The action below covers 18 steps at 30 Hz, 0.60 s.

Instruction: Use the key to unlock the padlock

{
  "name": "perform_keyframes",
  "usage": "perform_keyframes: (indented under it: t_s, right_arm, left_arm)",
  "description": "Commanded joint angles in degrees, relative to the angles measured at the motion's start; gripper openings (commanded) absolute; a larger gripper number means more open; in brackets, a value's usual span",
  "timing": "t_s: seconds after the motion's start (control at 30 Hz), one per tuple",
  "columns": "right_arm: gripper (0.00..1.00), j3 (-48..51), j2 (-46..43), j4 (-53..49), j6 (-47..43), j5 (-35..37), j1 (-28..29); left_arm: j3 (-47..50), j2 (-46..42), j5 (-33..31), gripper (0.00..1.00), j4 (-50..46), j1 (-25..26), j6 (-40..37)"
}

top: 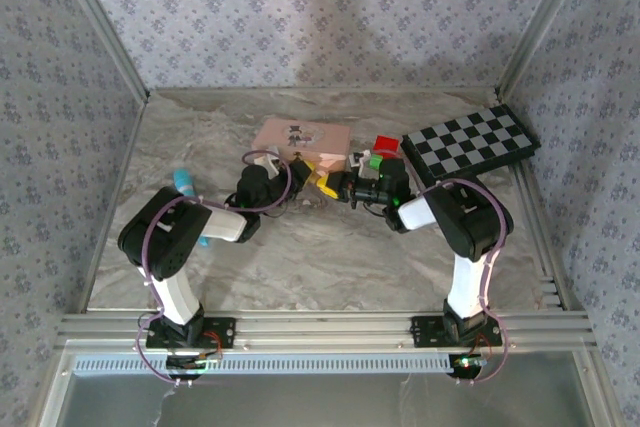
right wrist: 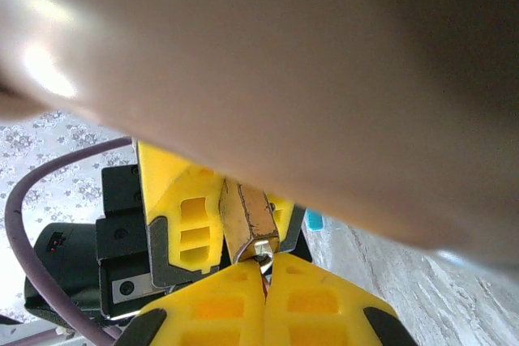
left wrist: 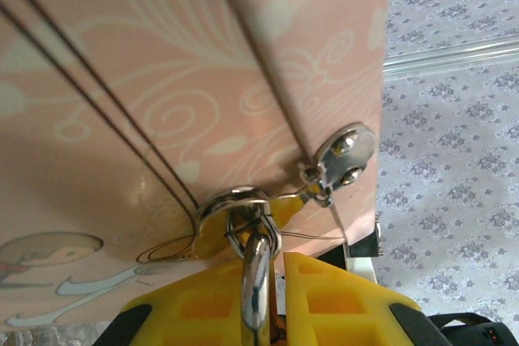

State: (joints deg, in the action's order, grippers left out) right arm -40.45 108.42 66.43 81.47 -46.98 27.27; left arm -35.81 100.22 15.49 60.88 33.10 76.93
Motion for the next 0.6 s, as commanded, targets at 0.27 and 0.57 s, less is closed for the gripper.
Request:
perform_keyframes:
  t_s: [0.27, 0.57]
  right_arm:
    - [0.56, 4.41, -7.08, 0.80, -4.59, 8.89, -0.62]
    - [0.53, 10.71, -15.67, -8.21, -11.96, 17.41, 3.20]
  left_arm:
    - [1.86, -5.31, 2.15, 0.00, -4.71, 2.34, -2.35]
    - [1.18, -4.86, -2.07, 0.00, -5.25, 3.27, -2.57]
